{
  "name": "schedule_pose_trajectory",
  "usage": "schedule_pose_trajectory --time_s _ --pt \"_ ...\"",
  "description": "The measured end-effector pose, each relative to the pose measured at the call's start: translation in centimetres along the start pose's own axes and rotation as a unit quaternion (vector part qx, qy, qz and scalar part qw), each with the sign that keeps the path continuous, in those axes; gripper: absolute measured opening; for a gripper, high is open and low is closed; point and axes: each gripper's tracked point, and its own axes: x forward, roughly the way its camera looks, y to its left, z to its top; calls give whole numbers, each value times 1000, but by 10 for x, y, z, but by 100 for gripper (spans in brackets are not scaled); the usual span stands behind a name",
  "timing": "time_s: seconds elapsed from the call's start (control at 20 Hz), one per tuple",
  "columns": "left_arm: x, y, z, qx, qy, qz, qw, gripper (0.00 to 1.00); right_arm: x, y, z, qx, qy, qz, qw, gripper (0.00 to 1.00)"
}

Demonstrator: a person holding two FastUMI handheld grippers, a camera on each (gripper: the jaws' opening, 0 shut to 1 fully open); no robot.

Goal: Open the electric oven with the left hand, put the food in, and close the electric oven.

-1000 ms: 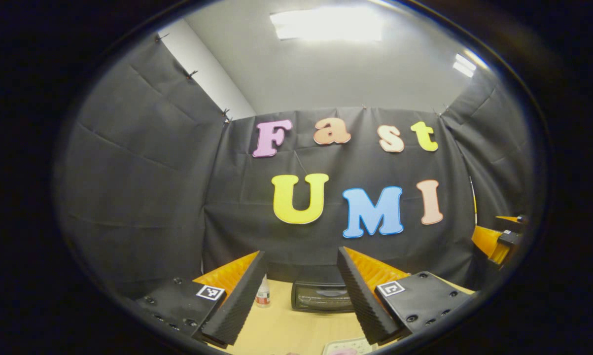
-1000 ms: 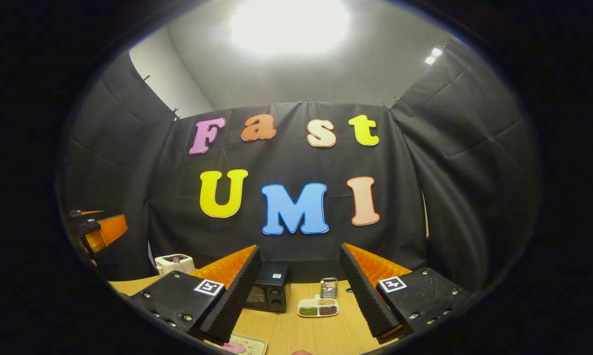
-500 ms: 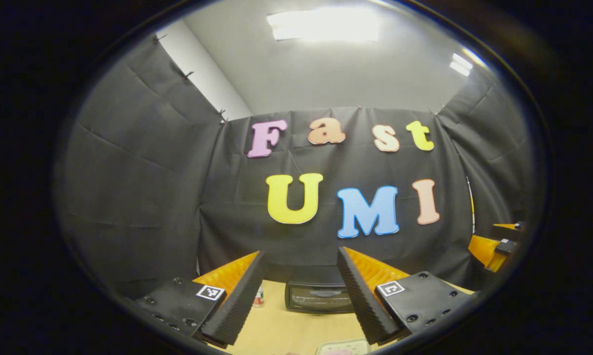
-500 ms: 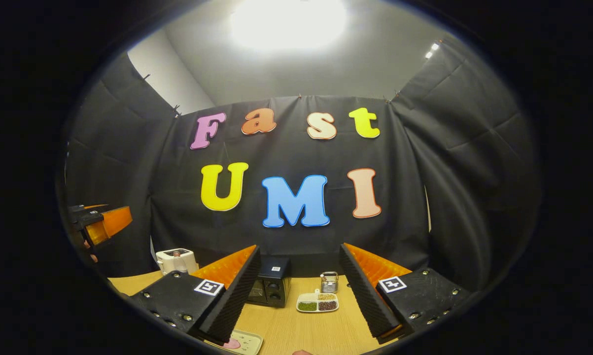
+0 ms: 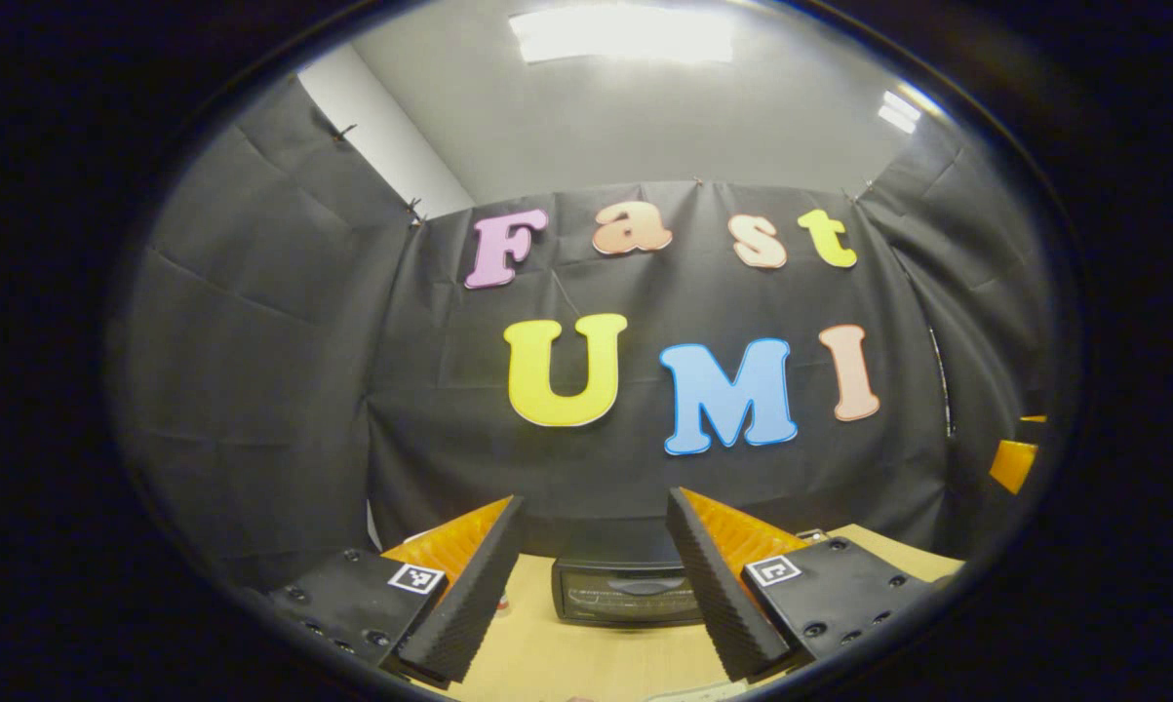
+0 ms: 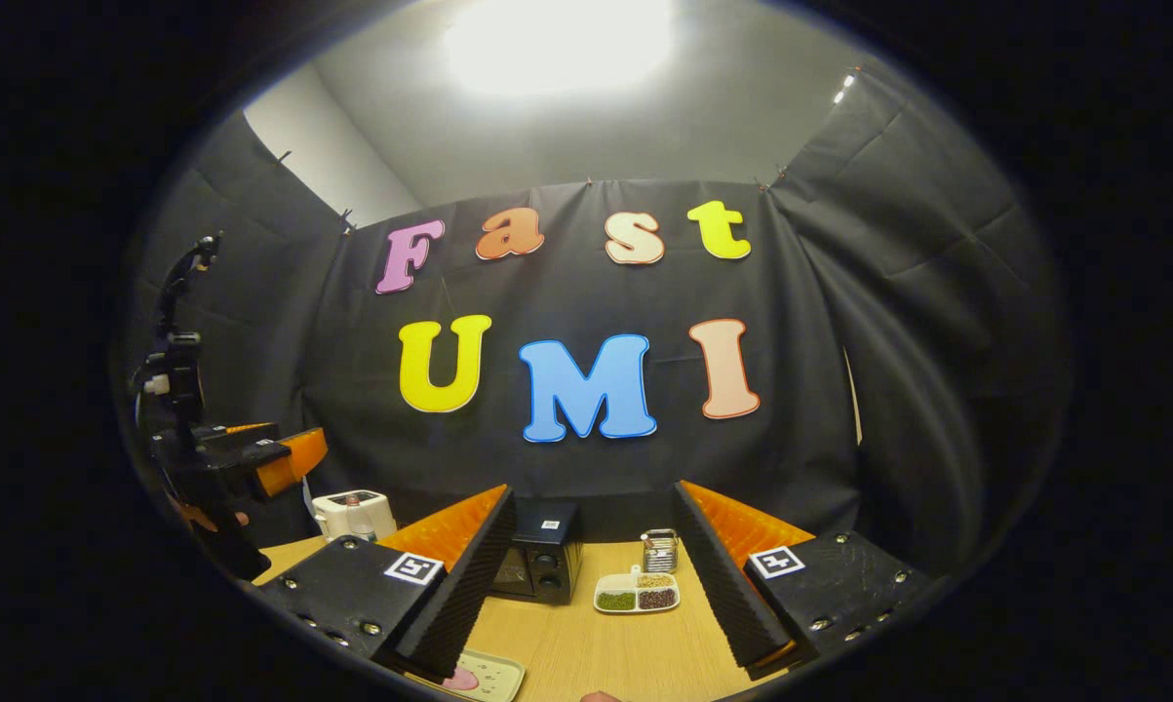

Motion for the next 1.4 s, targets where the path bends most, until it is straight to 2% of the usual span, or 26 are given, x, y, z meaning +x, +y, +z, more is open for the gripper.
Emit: schedule_pose_trajectory --time_s 0.15,0.35,0.5,0.65,0.7,0.8,1.05,1.25,1.3,1.35,1.4 --pt "52 -5 -33 3 20 -24 999 100 4 2 -2 -5 1 -22 1000 98" --pt "110 -19 -79 -3 57 -57 997 98 40 5 -12 -12 17 -55 998 98" --pt "141 -31 -117 -5 82 -78 994 100 44 -3 -18 -24 29 -79 996 98" --pt "163 -46 -163 -6 121 -97 988 97 45 -15 -21 -32 38 -115 992 98" --pt "169 -51 -177 -8 137 -103 985 100 45 -19 -26 -33 45 -126 990 98" --pt "178 -58 -207 -12 165 -113 980 97 42 -24 -32 -36 58 -142 987 98" --pt "192 -68 -260 -7 215 -122 969 100 35 -37 -39 -41 81 -181 979 98" --pt "196 -72 -263 13 206 -119 971 97 35 -40 -31 -53 78 -186 978 99" --pt "199 -72 -260 11 199 -116 973 100 34 -39 -29 -53 77 -186 978 99" --pt "197 -72 -265 10 205 -114 972 97 33 -39 -28 -51 75 -186 978 98" --pt "196 -71 -262 7 201 -112 973 100 33 -39 -27 -51 74 -185 979 99"
